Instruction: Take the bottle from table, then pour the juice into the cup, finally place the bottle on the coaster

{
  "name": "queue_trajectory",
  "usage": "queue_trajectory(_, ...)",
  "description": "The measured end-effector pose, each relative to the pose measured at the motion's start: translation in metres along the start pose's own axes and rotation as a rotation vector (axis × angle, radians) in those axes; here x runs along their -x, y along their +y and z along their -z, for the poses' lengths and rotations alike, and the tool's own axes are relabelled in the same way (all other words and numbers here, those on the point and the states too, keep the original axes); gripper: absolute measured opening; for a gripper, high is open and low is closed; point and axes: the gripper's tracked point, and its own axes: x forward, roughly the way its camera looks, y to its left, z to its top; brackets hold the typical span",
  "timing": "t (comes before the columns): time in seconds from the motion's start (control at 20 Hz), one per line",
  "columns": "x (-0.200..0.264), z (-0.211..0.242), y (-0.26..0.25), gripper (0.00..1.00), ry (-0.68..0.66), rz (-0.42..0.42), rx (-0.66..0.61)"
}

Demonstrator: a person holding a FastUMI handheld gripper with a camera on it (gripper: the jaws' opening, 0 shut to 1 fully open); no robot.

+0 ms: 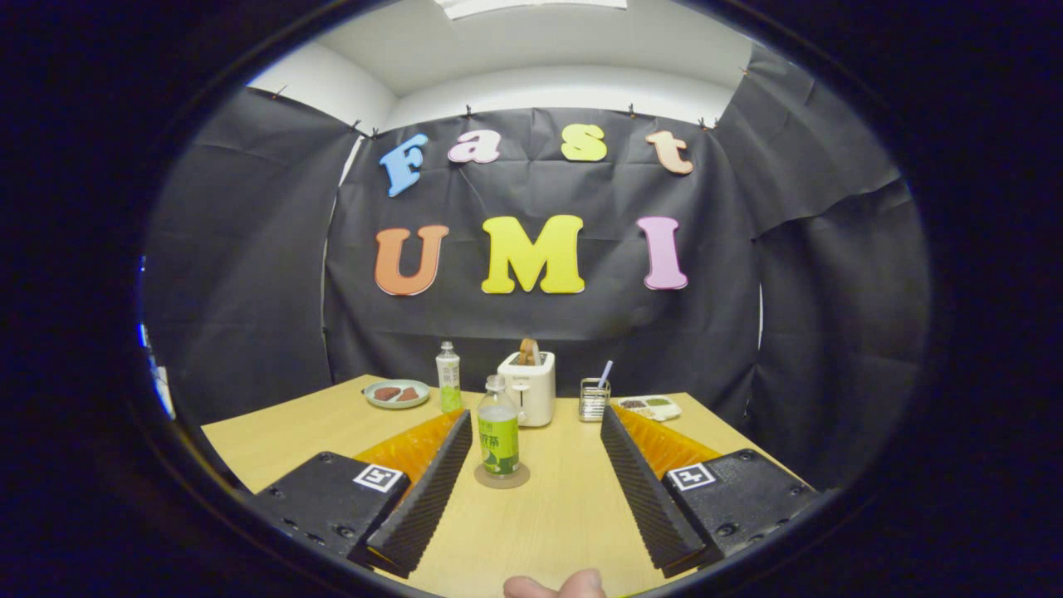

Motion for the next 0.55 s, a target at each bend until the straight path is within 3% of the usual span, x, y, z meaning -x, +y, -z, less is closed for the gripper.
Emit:
queue_trajectory(0.2,0.003,-0.021,-0.008,1.0,-0.044,0.01,0.004)
queue_trajectory(0.55,-0.007,0.006,-0.015,1.0,-0.003,0.018,-0.053)
